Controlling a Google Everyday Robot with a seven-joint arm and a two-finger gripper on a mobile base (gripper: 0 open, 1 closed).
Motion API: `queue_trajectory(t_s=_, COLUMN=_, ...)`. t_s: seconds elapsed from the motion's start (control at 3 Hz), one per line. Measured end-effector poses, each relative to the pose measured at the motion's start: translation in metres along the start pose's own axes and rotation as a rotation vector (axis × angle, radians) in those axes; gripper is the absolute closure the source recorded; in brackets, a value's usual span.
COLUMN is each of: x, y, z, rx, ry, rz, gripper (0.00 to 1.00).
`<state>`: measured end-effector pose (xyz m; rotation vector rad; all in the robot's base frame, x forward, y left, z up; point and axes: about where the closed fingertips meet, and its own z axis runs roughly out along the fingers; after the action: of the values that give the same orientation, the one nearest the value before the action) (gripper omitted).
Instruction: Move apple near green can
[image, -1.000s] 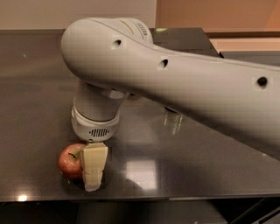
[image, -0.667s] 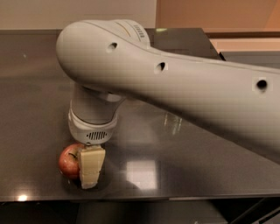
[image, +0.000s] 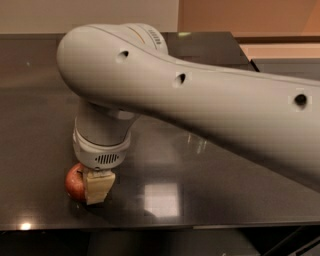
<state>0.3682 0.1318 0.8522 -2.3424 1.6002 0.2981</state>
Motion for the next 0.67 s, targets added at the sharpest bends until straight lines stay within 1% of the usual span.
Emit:
queue_trajectory(t_s=0.33, x=0.008, y=-0.006, z=-0.012, rx=0.018, ry=0.008, rz=0.012, gripper=0.87)
queue_trajectory(t_s=0.67, x=0.034, y=-0.015, z=-0.029, rx=0.052, ry=0.034, rz=0.058, gripper=1.00)
